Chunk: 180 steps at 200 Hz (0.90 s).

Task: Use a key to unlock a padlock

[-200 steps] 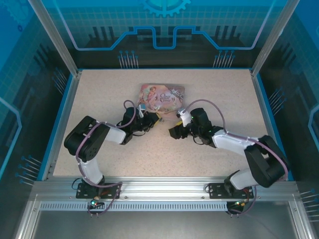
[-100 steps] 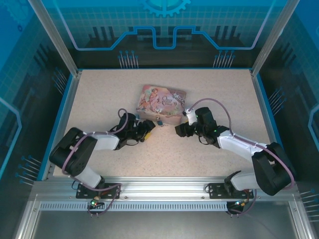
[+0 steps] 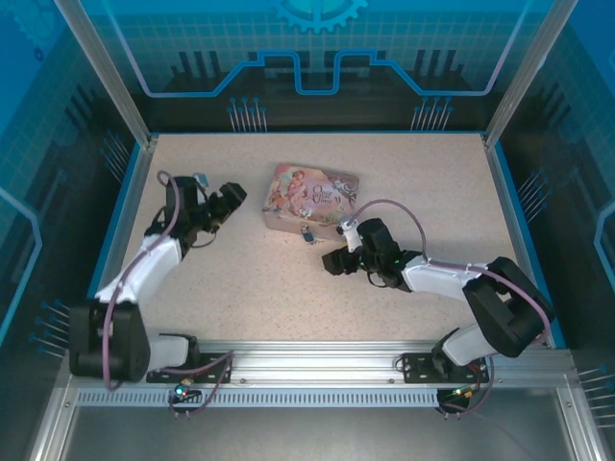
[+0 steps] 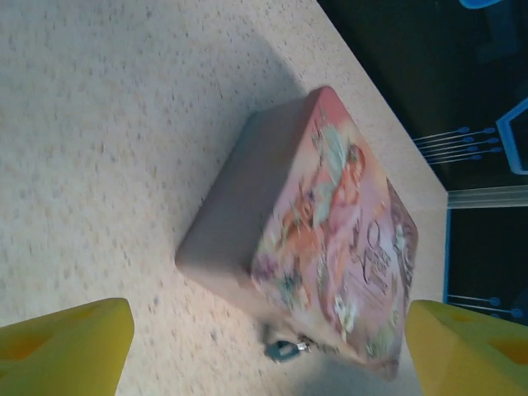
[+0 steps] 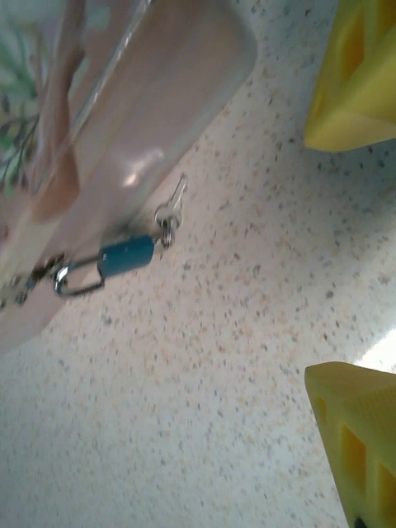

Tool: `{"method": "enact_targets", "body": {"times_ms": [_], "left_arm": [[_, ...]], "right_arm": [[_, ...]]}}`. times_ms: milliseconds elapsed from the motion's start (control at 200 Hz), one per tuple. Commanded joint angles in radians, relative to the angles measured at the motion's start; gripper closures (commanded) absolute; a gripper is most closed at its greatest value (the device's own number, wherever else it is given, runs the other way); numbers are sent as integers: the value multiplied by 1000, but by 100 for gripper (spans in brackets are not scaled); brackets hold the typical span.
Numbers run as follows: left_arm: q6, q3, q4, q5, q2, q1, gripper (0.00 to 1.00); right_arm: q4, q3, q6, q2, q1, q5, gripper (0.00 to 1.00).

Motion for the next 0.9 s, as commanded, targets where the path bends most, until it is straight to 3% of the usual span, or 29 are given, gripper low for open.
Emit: {"method": "enact_targets", "body": {"times_ms": [0,135,270,385,705,775,895], "left_arm": [[104,123,-17,154,180,10,13],[103,215,54,201,348,-8,12],[107,300,69,265,490,-67,12],[103,327,81,266,543,-109,13],[83,254,110,269,461,-176,22],[81,224,110,261,426,-192,22],[75,172,97,200,352,-192,19]], "right_arm": [[-5,36,73,-29,-40,64,22],[-26,-11,142,-122,-114,81,0],[-101,65,215,-59,-245,-100,0],[-137,179,224,40,-280,-191,0],[-184,500,172,318,-318,-368,1],[-204,546,151,356,-328,-368,1],[-228,532,116,316,-359,-234,0]]}}
